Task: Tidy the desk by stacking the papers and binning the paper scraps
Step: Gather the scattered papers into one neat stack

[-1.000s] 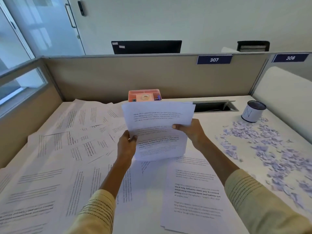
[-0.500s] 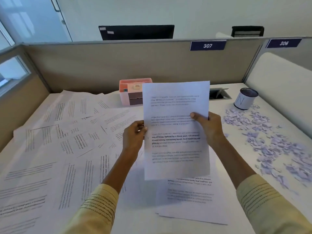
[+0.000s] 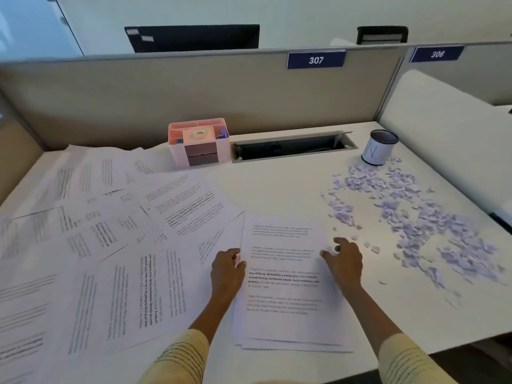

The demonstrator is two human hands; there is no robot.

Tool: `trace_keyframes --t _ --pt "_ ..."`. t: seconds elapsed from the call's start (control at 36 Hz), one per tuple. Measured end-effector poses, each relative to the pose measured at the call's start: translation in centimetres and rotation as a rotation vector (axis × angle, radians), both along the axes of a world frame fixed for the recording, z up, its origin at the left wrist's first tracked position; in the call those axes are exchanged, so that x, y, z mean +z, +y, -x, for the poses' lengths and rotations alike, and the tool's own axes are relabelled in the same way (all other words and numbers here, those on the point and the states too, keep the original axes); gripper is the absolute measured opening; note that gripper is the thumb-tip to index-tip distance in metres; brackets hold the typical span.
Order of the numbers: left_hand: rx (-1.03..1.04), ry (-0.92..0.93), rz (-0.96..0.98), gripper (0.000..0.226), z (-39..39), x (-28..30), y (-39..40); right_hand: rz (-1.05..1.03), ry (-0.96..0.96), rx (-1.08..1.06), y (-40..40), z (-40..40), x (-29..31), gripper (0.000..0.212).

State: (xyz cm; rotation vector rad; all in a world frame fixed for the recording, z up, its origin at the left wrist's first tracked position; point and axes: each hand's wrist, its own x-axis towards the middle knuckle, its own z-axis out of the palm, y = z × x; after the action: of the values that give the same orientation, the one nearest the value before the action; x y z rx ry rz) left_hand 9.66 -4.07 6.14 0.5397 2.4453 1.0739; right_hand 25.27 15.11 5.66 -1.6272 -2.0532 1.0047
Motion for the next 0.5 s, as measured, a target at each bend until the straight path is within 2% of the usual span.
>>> trace_keyframes --t 0.08,0.14,0.25,0.33,0.5 --pt "-0.028 0.088 0.133 0.044 -0.4 -0.1 -0.2 -0.068 -0.279 0.007 -0.5 -0.3 -0.1 0.057" --pt "-0.048 0.096 0.204 0.047 -0.7 -0.2 -0.1 -0.049 -0.351 0.037 -0.8 0.0 0.0 0.057" --pt "-0.122 0.084 0.224 0.048 -1.4 -0.2 0.2 -0.034 -0.294 0.133 -0.6 1.3 -0.5 0.045" --pt "-0.183 0.076 0.204 0.056 -1.8 -0.4 0.4 -0.042 -0.258 0.172 -0.5 2.3 -0.6 0.035" --pt "-0.228 0.074 0.169 0.062 -1.7 -0.4 0.8 -0.067 -0.207 0.22 0.8 3.9 -0.3 0.046"
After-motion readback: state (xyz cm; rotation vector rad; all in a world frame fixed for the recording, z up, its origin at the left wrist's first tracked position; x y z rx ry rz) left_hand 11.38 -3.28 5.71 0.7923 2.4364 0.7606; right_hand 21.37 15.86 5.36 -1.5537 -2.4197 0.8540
